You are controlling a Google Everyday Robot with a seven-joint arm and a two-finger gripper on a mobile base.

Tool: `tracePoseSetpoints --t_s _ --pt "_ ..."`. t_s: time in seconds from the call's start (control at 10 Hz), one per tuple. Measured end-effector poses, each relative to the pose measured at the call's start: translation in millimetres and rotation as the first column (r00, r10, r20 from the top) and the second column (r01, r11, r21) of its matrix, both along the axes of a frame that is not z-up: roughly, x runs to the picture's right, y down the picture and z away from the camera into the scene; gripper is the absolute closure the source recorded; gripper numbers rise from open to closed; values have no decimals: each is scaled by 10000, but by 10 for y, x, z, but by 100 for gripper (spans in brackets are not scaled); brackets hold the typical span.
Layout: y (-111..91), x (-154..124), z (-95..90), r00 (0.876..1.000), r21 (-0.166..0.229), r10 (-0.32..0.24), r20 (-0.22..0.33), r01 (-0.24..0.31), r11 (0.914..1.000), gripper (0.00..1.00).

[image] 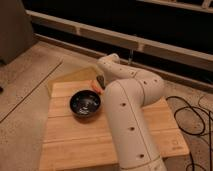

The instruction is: Wipe the white sponge on the table

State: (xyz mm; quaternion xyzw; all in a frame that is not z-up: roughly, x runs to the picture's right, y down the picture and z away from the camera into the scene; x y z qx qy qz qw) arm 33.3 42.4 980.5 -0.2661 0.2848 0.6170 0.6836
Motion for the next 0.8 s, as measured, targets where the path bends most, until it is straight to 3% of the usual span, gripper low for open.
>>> tracePoseSetpoints --t_s 0.2,0.4,0.5,0.8 --pt "95 -229 -100 9980 -110 379 513 -374 9992 100" --pt "261 -421 -314 9920 -265 804 977 -782 9966 100" --pt "322 -415 -379 9914 -343 859 987 -829 9960 100" --pt "551 16 -574 9985 -843 550 -39 -552 9949 100"
